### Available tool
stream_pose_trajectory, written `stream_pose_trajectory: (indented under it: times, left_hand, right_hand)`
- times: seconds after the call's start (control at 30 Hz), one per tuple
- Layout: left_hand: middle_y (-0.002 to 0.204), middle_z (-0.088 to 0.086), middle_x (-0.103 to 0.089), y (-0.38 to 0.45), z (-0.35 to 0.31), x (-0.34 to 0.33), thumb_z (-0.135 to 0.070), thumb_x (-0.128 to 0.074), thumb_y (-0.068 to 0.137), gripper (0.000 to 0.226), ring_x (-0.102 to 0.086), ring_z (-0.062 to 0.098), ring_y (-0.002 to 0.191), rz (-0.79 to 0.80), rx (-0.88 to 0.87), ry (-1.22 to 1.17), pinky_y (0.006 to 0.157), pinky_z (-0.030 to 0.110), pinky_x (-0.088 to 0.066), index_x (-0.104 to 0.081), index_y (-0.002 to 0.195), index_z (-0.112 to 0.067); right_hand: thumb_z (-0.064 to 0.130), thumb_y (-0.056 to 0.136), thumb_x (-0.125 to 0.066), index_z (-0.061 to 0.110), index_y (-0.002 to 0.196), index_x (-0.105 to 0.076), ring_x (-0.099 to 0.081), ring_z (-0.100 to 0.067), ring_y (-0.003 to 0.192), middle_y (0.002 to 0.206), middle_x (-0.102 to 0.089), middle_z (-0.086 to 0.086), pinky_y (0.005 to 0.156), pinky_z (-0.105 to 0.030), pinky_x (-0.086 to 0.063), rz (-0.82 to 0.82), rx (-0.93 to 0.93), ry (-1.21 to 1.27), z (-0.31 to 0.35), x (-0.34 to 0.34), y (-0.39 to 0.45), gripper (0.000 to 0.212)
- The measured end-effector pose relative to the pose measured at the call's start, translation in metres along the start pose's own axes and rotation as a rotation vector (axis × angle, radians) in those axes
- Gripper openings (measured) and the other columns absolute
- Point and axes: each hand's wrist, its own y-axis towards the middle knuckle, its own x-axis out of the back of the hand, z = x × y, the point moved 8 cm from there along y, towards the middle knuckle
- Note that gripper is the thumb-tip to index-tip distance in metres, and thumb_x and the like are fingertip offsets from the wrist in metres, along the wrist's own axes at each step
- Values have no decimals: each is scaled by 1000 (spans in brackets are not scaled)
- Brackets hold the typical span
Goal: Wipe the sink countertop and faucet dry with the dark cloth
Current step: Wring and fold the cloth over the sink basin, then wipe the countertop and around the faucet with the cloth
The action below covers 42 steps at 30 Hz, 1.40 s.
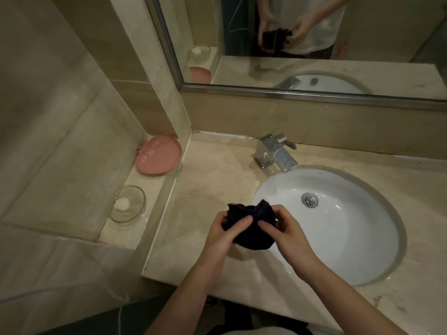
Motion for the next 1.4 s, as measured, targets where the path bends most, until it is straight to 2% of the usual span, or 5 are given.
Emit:
stream_pose_trajectory:
  times: [0.53,0.77,1.0,1.1,1.4]
  left_hand:
    - [111,10,-73,10,-60,24,-30,-58,100,27,-69,26,108,124,-280,172,91,34,-57,-66,114,-8]
    - [94,5,-74,6,-76,6,-33,-63,99,14,-72,23,87,236,-258,380,77,35,-56,-70,108,-25]
    - [110,-3,-67,5,-60,34,-38,-92,63,79,-70,15,93,452,-5,1024,80,31,-60,-42,123,-42]
    - [104,-4,-69,14,-44,67,-25,-81,75,43,-67,19,93,425,-34,1342,83,38,-58,-58,111,-30]
    - [116,0,-68,56,-26,124,-24,-72,91,47,-66,14,105,192,-78,865,96,36,-54,-55,133,-34]
  right_hand:
    - [18,99,-57,13,101,-60,-62,-10,77,84,-67,6,73,-19,-48,-47,26,126,16,-11,11,7]
    - [21,84,-79,35,148,-37,-47,3,131,138,-55,19,106,-16,-38,191,156,-296,33,-24,12,78]
    - [23,97,-62,22,107,-72,-66,-18,106,110,-68,0,91,-27,-50,337,-34,-153,7,-49,16,14]
    - [22,101,-55,23,116,-69,-64,-12,110,116,-68,4,92,-18,-47,357,-70,-161,-19,-57,9,20]
    - [33,100,-56,21,119,-60,-72,-16,93,102,-73,-1,73,-37,-60,81,-225,-72,-67,-56,34,23]
